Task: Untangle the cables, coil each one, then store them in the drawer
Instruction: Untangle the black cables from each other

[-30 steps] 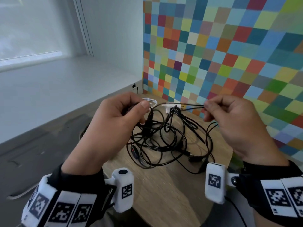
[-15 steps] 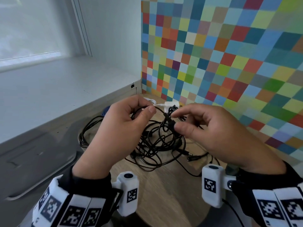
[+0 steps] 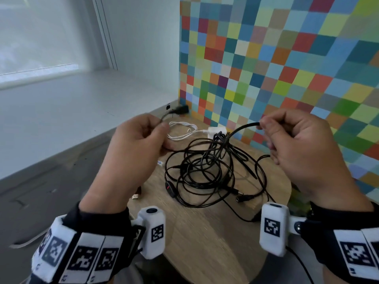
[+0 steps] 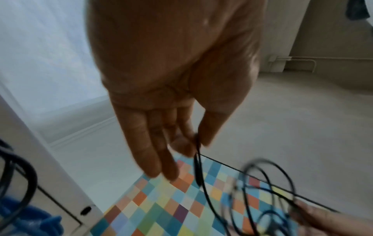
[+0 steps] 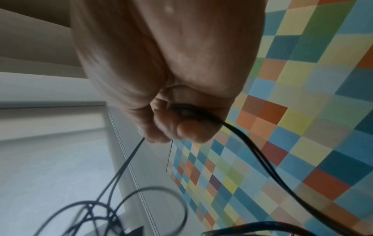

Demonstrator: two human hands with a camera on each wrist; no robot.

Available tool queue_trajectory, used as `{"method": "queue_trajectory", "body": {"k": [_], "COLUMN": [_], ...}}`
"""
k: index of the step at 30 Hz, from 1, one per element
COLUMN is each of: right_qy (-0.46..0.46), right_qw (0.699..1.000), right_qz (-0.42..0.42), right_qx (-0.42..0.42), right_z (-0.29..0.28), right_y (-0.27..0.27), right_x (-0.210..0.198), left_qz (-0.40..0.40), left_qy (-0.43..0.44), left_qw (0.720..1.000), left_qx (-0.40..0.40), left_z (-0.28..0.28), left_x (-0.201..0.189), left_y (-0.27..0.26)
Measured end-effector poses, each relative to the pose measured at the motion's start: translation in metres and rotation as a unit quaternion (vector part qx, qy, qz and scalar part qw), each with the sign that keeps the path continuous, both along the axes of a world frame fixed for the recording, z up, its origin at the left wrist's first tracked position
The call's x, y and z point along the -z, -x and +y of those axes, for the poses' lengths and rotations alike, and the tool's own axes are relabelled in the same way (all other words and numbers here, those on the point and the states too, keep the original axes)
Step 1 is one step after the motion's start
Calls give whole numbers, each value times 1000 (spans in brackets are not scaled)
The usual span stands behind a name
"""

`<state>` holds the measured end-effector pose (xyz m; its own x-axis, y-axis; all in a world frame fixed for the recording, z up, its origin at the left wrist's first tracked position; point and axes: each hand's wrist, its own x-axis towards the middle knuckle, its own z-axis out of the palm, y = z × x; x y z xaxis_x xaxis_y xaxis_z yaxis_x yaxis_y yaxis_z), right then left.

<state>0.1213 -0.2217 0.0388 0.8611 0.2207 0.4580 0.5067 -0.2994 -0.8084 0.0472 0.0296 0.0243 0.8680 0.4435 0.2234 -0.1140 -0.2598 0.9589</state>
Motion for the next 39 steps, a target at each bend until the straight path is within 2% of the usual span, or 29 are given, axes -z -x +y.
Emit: {"method": "queue_trajectory", "body": {"k": [4, 6, 9, 11, 13, 16, 19, 22, 27, 30, 32, 35, 39], "right_qy": [-41, -60, -97, -125, -162, -208, -236, -262, -196, -162, -139, -44, 40], "right_qw": [996, 992, 983, 976, 966, 959, 960, 956, 974, 981, 985, 996, 990], "right_qz": [57, 80, 106, 119, 135, 140, 127, 128, 107, 96, 82, 57, 133], "right_qx": [-53, -81, -111, -131, -148, -135, -85, -30, 40, 54, 64, 61, -19], "right_z": [6, 12, 21, 26, 29, 24, 17, 10, 5, 5, 4, 1, 1], "right_y": [3, 8, 12, 16, 18, 14, 7, 0, -10, -12, -12, -12, -6], "right_x": [-2, -3, -3, -3, -5, -5, -4, -2, 7, 10, 11, 11, 8], "left_qz": [90, 60, 7, 12, 24, 5, -35, -42, -67, -67, -65, -68, -62], "left_qy": [-135, -141, -116, -165, -216, -185, -137, -97, 16, 51, 40, 6, -26], "left_qw": [987, 987, 982, 966, 955, 967, 980, 989, 997, 996, 997, 998, 998], "left_qx": [20, 35, 150, 198, 203, 176, 137, 108, 27, -8, -12, -11, -2], "left_z": [1, -4, -16, -25, -32, -32, -26, -21, -6, -4, -5, -6, -11], "left_x": [2, -2, -6, -4, -2, 0, -2, -4, -3, -4, -6, -7, -5], "left_y": [3, 6, 10, 10, 10, 8, 9, 8, 2, 2, 3, 6, 5]}}
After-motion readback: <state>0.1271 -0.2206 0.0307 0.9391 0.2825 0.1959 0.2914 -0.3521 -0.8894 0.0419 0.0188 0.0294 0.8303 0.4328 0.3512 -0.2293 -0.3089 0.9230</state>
